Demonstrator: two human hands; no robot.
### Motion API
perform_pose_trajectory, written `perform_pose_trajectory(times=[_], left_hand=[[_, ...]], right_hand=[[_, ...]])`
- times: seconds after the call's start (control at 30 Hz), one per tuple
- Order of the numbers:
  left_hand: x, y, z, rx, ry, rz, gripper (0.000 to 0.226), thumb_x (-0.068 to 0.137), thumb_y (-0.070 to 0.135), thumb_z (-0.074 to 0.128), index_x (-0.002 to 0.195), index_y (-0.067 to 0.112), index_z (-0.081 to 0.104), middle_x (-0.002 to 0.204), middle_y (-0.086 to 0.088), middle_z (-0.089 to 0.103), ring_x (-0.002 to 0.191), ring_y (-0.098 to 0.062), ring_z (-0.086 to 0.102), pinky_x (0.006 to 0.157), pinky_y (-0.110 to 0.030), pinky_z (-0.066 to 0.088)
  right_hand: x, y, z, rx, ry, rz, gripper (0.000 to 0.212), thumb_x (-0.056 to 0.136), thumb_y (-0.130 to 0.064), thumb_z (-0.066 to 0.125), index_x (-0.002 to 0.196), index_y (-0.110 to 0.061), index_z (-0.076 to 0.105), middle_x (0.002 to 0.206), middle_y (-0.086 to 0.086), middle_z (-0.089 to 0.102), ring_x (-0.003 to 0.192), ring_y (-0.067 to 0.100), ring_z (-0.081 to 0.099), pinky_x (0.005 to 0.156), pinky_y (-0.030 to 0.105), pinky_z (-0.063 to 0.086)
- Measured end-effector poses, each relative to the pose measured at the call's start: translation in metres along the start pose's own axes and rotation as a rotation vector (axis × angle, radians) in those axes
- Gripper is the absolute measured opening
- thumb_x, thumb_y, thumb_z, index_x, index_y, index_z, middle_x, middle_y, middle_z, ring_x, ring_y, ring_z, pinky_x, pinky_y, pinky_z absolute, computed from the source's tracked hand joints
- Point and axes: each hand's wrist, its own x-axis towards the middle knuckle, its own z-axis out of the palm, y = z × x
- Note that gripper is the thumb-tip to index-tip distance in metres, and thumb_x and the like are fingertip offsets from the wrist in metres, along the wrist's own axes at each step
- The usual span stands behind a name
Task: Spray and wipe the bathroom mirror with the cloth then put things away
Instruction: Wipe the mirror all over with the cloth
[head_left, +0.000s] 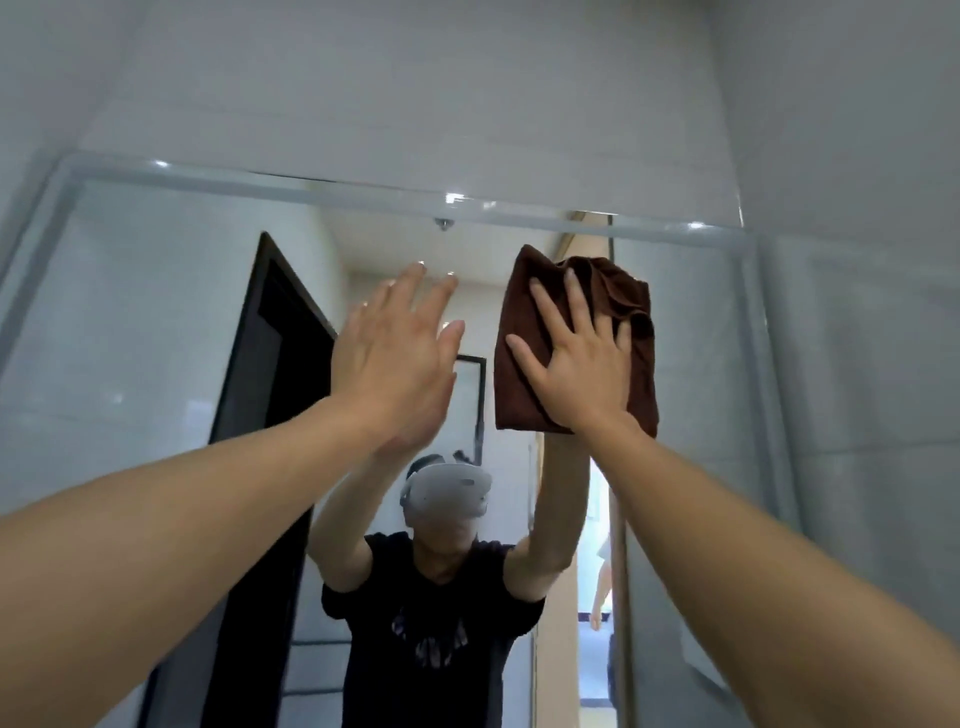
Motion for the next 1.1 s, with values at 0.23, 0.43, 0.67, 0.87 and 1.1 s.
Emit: perform_pose_trajectory(times=[0.23, 0.43, 0.67, 0.87, 1.1], left_hand=[[-0.018, 0.030, 0.016, -0.031, -0.046, 0.007, 0.050, 0.104, 0.044, 0.035, 0.152, 0.033, 0.033, 0.159, -0.001, 0.032, 0.136, -0.022, 0.040, 0.108, -0.040, 0.037], [-0.044, -0.048, -0.016, 0.047, -0.108, -0.024, 0.050, 0.103, 0.043, 0.031, 0.150, 0.030, 0.038, 0.157, -0.001, 0.036, 0.137, -0.022, 0.040, 0.111, -0.042, 0.036], [-0.061, -0.158, -0.077, 0.172, -0.160, -0.094, 0.050, 0.104, 0.038, 0.032, 0.152, 0.028, 0.036, 0.159, -0.005, 0.032, 0.141, -0.026, 0.036, 0.113, -0.043, 0.030], [-0.059, -0.249, -0.128, 0.319, -0.177, -0.145, 0.049, 0.106, 0.039, 0.029, 0.153, 0.028, 0.032, 0.162, -0.008, 0.028, 0.143, -0.030, 0.034, 0.115, -0.046, 0.028], [-0.061, -0.292, -0.171, 0.377, -0.166, -0.146, 0.053, 0.103, 0.046, 0.028, 0.152, 0.027, 0.034, 0.159, -0.009, 0.031, 0.141, -0.029, 0.035, 0.113, -0.043, 0.030]], right_hand=[[-0.045, 0.116, -0.020, -0.074, 0.002, 0.149, 0.075, 0.091, -0.072, 0.018, 0.158, -0.041, 0.014, 0.169, 0.001, 0.011, 0.151, 0.031, 0.022, 0.117, 0.058, 0.024], [-0.067, 0.100, -0.018, -0.037, 0.014, 0.320, 0.079, 0.090, -0.072, 0.016, 0.159, -0.036, 0.015, 0.168, 0.006, 0.015, 0.153, 0.033, 0.012, 0.118, 0.062, 0.021], [-0.057, -0.065, 0.009, -0.022, 0.001, 0.236, 0.074, 0.093, -0.071, 0.021, 0.158, -0.036, 0.019, 0.167, 0.007, 0.017, 0.150, 0.037, 0.021, 0.115, 0.061, 0.026], [-0.054, -0.248, 0.032, 0.075, -0.041, 0.037, 0.073, 0.093, -0.070, 0.026, 0.158, -0.036, 0.022, 0.168, 0.005, 0.014, 0.138, 0.040, 0.038, 0.112, 0.061, 0.025], [-0.082, -0.427, 0.054, 0.278, -0.104, -0.220, 0.072, 0.093, -0.063, 0.040, 0.157, -0.035, 0.025, 0.168, 0.006, 0.015, 0.141, 0.037, 0.037, 0.117, 0.059, 0.020]])
